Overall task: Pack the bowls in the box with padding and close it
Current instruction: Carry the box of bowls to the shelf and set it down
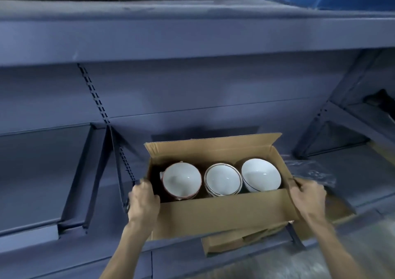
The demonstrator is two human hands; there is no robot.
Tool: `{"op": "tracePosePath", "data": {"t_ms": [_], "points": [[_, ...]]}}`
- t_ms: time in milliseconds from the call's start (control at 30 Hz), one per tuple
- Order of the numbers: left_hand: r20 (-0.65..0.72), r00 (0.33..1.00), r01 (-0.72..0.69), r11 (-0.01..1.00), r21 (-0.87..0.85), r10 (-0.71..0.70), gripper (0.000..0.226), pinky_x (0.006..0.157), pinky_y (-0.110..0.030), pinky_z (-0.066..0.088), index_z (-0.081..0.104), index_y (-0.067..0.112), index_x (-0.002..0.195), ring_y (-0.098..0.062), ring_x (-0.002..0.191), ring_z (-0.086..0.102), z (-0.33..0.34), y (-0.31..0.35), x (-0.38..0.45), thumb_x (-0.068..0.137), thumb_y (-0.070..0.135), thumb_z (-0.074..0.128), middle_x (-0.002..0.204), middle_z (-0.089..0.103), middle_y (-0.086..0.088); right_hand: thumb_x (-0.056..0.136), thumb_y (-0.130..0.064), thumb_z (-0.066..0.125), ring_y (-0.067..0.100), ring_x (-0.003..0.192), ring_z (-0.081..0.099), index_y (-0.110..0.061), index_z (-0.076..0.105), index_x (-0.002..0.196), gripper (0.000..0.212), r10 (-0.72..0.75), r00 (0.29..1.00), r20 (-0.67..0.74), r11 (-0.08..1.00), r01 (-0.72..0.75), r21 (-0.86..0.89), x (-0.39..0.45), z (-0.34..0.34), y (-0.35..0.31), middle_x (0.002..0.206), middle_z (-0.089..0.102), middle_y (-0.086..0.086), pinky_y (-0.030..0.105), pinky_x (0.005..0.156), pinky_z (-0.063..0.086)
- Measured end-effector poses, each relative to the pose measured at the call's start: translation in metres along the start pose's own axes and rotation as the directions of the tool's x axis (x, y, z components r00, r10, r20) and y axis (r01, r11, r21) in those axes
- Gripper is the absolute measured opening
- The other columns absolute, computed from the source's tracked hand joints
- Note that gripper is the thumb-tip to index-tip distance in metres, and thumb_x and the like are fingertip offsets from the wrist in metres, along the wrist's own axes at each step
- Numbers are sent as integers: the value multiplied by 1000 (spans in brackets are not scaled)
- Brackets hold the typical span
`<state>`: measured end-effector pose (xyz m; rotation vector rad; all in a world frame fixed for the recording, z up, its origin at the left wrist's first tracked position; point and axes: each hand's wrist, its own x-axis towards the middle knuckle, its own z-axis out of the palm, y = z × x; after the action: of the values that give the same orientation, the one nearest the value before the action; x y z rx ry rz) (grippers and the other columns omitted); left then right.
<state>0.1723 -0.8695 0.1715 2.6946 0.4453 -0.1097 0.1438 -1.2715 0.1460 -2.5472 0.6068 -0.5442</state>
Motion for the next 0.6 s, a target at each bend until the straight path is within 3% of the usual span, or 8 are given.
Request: {"op": "tracePosePath", "data": {"t_ms": [100, 233, 367, 600], "points": [[-36, 999, 37, 997, -62, -39, 28, 76, -46, 60, 56, 2, 114, -41, 95, 68, 7, -3, 5, 87, -4, 56, 100, 68, -20, 88, -4, 67, 26, 42, 43, -18, 38, 46, 53, 5, 1000, 11, 1000, -5, -2, 6, 12, 2, 38, 40, -4, 33, 55, 34], [-46, 996, 75, 989, -124, -82, 31, 88, -51, 57, 54, 7, 120, -39, 101, 66, 22, -10, 9, 90, -1, 55, 102, 67, -18, 90, -5, 67, 23, 43, 45, -12, 51, 50, 43, 14, 1000, 7, 1000, -14, 19, 15, 32, 6, 38, 44, 1, 32, 54, 30], [-47, 991, 117, 980, -161, -126, 37, 91, -49, 55, 57, 14, 123, -38, 99, 66, 35, -22, 18, 89, -1, 52, 99, 68, -13, 89, -7, 67, 25, 44, 53, -6, 72, 67, 23, -12, 1000, 21, 1000, 11, 10, 18, 49, 3, 41, 53, 4, 33, 53, 43], [-81, 987, 125, 981, -151, -139, 40, 88, -49, 49, 59, 15, 125, -39, 103, 64, 62, -42, 27, 88, 0, 54, 99, 71, -13, 89, -8, 67, 23, 47, 53, -15, 67, 60, 30, -40, 998, 52, 999, 40, -8, 20, 81, 7, 42, 53, -1, 32, 55, 41]]}}
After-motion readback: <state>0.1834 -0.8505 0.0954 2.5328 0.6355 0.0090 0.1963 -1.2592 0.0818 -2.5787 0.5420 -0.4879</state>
